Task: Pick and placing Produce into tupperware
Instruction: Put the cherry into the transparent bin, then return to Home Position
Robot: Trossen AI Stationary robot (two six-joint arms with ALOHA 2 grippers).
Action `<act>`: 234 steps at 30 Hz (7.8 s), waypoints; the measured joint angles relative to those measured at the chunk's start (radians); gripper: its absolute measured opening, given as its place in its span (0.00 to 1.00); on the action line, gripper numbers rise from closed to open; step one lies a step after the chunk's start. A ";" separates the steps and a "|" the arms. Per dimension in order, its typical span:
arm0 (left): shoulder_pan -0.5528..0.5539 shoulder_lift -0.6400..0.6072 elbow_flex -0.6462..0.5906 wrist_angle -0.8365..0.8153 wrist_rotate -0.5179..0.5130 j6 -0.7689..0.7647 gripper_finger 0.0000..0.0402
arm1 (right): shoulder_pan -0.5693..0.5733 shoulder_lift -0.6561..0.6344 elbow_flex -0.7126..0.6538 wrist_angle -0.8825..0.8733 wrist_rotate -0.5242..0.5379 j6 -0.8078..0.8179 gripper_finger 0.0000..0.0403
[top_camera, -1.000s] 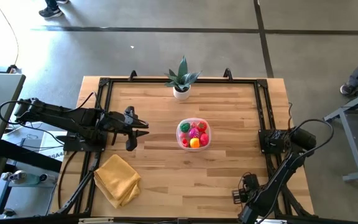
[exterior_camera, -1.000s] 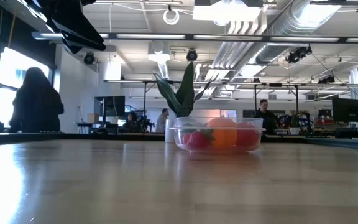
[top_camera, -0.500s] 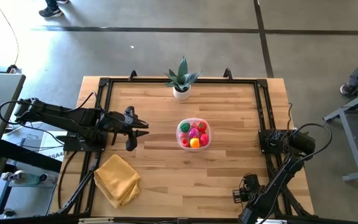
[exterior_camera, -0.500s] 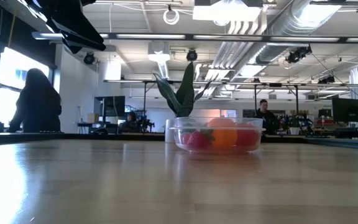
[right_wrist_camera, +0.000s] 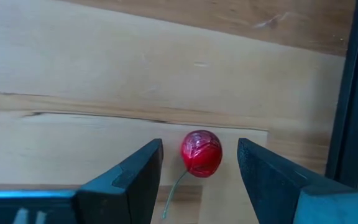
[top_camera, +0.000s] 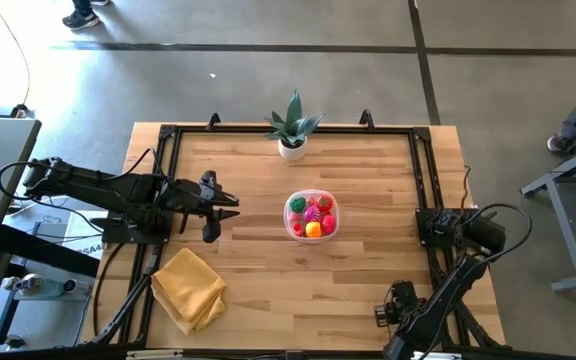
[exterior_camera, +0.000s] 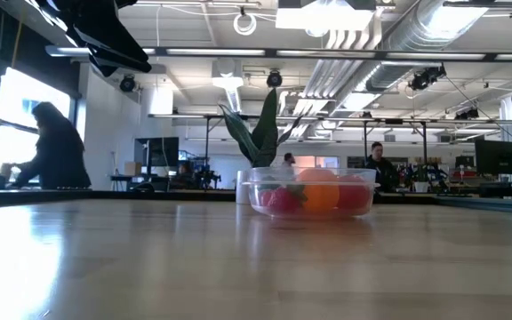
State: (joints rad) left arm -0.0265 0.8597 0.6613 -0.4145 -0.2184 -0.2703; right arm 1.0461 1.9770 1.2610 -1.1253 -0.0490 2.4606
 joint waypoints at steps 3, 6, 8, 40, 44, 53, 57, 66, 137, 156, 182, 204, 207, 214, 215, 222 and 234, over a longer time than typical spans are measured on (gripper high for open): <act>0.000 0.000 0.000 0.000 0.000 0.000 0.26 | 0.001 0.000 0.000 0.004 0.014 -0.005 0.50; 0.000 0.000 0.000 0.000 0.000 0.000 0.26 | 0.000 0.000 0.000 0.010 0.022 -0.009 0.47; 0.000 0.000 0.000 0.000 0.000 0.000 0.26 | 0.000 0.000 0.000 0.014 0.025 -0.008 0.44; 0.000 0.000 0.000 0.000 0.000 0.000 0.26 | -0.018 0.001 0.000 0.046 0.076 -0.042 0.34; 0.000 0.000 0.000 0.000 0.000 0.000 0.26 | -0.018 0.001 0.000 0.050 0.081 -0.045 0.34; 0.000 0.000 0.000 0.000 0.000 0.000 0.26 | -0.018 0.001 0.000 0.052 0.081 -0.050 0.34; 0.000 0.000 0.000 0.000 0.000 0.000 0.26 | -0.018 0.001 0.000 0.053 0.081 -0.052 0.34; 0.000 0.000 0.000 0.000 0.000 0.000 0.26 | -0.018 0.001 0.000 0.058 0.083 -0.053 0.28; 0.000 0.000 0.000 0.000 0.000 0.000 0.26 | -1.138 -0.104 0.077 0.442 0.194 -1.877 0.19; 0.000 0.000 0.000 0.000 0.000 0.000 0.26 | -1.136 -0.116 0.090 0.453 0.160 -1.947 0.31; 0.000 0.000 0.000 0.000 0.000 0.000 0.26 | -0.530 -0.652 0.098 0.000 0.718 -1.542 0.01; 0.000 0.000 0.000 -0.002 0.000 0.000 0.26 | -1.056 -0.780 -0.354 1.170 -0.079 -2.196 0.00; 0.000 0.000 0.000 -0.002 0.000 0.000 0.26 | -1.124 -0.803 -0.261 1.014 -0.042 -2.074 0.00; 0.000 0.000 0.000 -0.002 0.000 0.000 0.26 | -1.105 -0.963 -0.186 0.902 -0.055 -2.314 0.00; 0.000 0.000 0.000 -0.002 0.000 0.000 0.26 | -1.095 -1.000 -0.192 0.908 -0.041 -2.329 0.00; 0.000 0.000 0.000 -0.004 0.000 0.027 0.26 | -1.021 -1.263 -0.336 0.845 0.081 -2.254 0.00; 0.000 0.003 0.000 -0.004 0.000 0.038 0.26 | -0.941 -1.717 -0.652 0.979 0.210 -2.216 0.00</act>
State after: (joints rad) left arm -0.0265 0.8623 0.6615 -0.4188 -0.2185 -0.2325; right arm 0.1053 0.2599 0.6087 -0.1466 0.1608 0.2442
